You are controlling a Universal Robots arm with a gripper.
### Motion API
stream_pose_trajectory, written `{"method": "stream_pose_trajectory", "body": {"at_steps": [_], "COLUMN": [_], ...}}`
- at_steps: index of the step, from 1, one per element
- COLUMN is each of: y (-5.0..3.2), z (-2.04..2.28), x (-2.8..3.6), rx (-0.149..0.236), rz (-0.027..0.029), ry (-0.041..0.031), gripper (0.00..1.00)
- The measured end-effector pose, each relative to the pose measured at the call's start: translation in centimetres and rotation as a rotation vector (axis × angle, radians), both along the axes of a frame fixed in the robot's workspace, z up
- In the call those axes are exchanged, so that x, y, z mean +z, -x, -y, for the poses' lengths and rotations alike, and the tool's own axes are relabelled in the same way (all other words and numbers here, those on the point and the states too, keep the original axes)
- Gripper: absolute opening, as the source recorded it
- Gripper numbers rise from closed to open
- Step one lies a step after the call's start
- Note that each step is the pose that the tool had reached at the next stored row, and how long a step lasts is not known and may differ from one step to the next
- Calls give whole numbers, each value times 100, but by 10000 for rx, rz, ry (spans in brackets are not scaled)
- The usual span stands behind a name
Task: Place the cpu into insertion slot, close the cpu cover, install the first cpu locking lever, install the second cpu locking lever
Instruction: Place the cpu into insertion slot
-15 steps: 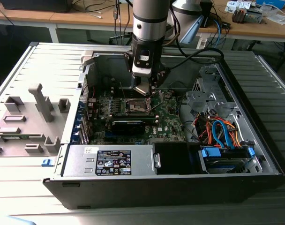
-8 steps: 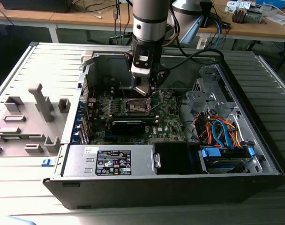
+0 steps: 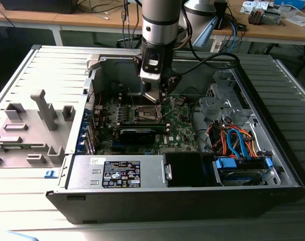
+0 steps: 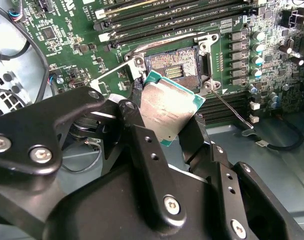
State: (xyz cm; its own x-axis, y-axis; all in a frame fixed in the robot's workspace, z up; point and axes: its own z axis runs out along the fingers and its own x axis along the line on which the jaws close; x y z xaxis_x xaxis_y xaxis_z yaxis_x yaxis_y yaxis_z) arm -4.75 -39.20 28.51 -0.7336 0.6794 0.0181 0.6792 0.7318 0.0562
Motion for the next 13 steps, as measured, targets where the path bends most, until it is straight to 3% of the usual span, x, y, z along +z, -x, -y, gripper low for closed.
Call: {"method": "stream_pose_trajectory", "body": {"at_steps": [13], "y": [0], "z": [0], "x": [-7], "rx": [-141], "rz": [1], "ry": [-1], "gripper": [55]}}
